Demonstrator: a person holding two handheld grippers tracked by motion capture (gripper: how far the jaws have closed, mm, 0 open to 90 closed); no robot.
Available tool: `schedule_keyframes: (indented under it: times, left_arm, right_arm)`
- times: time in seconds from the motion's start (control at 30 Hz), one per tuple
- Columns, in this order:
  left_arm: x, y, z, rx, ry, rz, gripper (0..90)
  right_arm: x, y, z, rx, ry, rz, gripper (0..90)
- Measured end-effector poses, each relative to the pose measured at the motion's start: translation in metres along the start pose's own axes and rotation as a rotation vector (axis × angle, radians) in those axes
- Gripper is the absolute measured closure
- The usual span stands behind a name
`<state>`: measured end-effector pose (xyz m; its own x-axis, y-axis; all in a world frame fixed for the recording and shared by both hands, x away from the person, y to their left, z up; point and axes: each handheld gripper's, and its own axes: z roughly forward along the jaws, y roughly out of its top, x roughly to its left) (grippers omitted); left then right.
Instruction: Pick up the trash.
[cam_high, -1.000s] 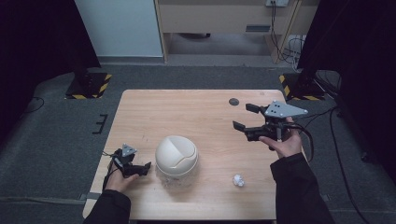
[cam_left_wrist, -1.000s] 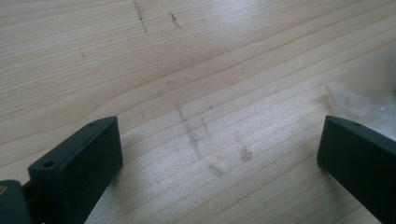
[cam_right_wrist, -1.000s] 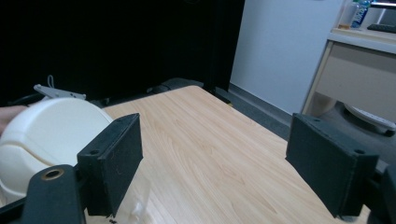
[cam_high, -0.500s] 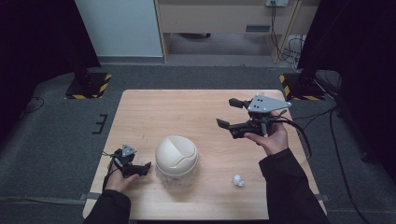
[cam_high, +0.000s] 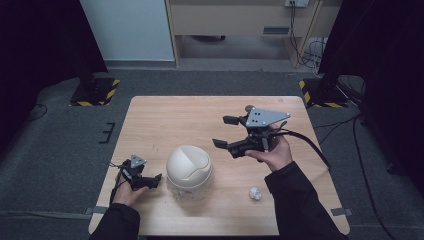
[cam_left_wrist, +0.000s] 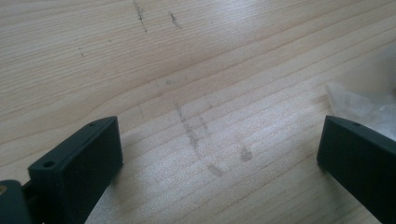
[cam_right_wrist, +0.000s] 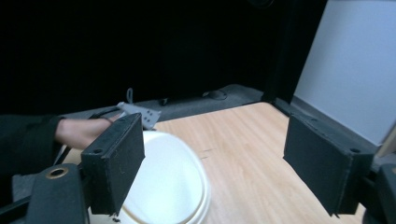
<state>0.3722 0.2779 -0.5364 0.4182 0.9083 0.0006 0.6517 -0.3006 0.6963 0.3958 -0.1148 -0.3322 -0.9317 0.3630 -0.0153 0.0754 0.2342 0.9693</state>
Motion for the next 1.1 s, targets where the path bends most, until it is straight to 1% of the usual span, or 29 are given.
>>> schedule_keyframes:
  times: [0.07,0.13,0.17,0.2,0.23,0.33,0.4,0.43,0.47,0.5,0.53,0.63,0.73,0.77,0.87,0.97,1.1]
  left_arm:
    - [0.000,0.000,0.000,0.000,0.000,0.000,0.0]
    - [0.000,0.000,0.000,0.000,0.000,0.000,0.0]
    - [0.000,0.000,0.000,0.000,0.000,0.000,0.0]
    - [0.000,0.000,0.000,0.000,0.000,0.000,0.0]
    - [0.000,0.000,0.000,0.000,-0.001,0.001,0.0]
    - [0.000,0.000,0.000,0.000,-0.001,0.000,0.0]
    - [0.000,0.000,0.000,0.000,-0.001,0.000,0.0]
    - [0.000,0.000,0.000,0.000,-0.001,0.001,0.0]
    - [0.000,0.000,0.000,0.000,-0.001,0.000,0.0]
    - [0.000,0.000,0.000,0.000,-0.001,0.001,0.0]
    - [0.000,0.000,0.000,0.000,-0.001,0.000,0.0]
    - [0.000,0.000,0.000,0.000,-0.001,0.000,0.0]
    - [0.000,0.000,0.000,0.000,-0.001,0.000,0.0]
    - [0.000,0.000,0.000,0.000,-0.001,0.001,0.0]
    - [0.000,0.000,0.000,0.000,-0.001,0.000,0.0]
    - [0.000,0.000,0.000,0.001,-0.001,0.001,0.0]
    - [0.000,0.000,0.000,0.000,-0.001,0.001,0.0]
  right_arm:
    - [0.001,-0.001,0.002,0.004,0.006,-0.002,20.4]
    - [0.006,-0.006,0.008,0.023,0.024,-0.004,20.4]
    - [0.006,-0.006,0.008,0.023,0.024,-0.004,20.4]
    - [0.009,-0.010,0.012,0.038,0.037,-0.004,20.4]
    - [0.009,-0.010,0.012,0.038,0.037,-0.004,20.4]
    - [0.014,-0.016,0.019,0.059,0.055,-0.002,20.5]
    - [0.018,-0.022,0.027,0.085,0.078,-0.003,21.3]
    - [0.021,-0.025,0.031,0.091,0.094,0.004,22.1]
    - [0.021,-0.025,0.031,0.091,0.094,0.004,22.1]
    - [0.022,-0.027,0.033,0.095,0.105,0.007,22.9]
    - [0.026,-0.031,0.037,0.101,0.128,0.018,23.3]
    - [0.029,-0.035,0.041,0.117,0.135,0.013,23.3]
    - [0.033,-0.042,0.046,0.160,0.148,0.001,22.7]
    - [0.036,-0.045,0.048,0.177,0.159,0.000,22.7]
    - [0.038,-0.047,0.050,0.186,0.171,0.002,22.7]
    - [0.041,-0.052,0.052,0.206,0.183,0.000,22.7]
    - [0.045,-0.056,0.054,0.230,0.185,-0.009,22.9]
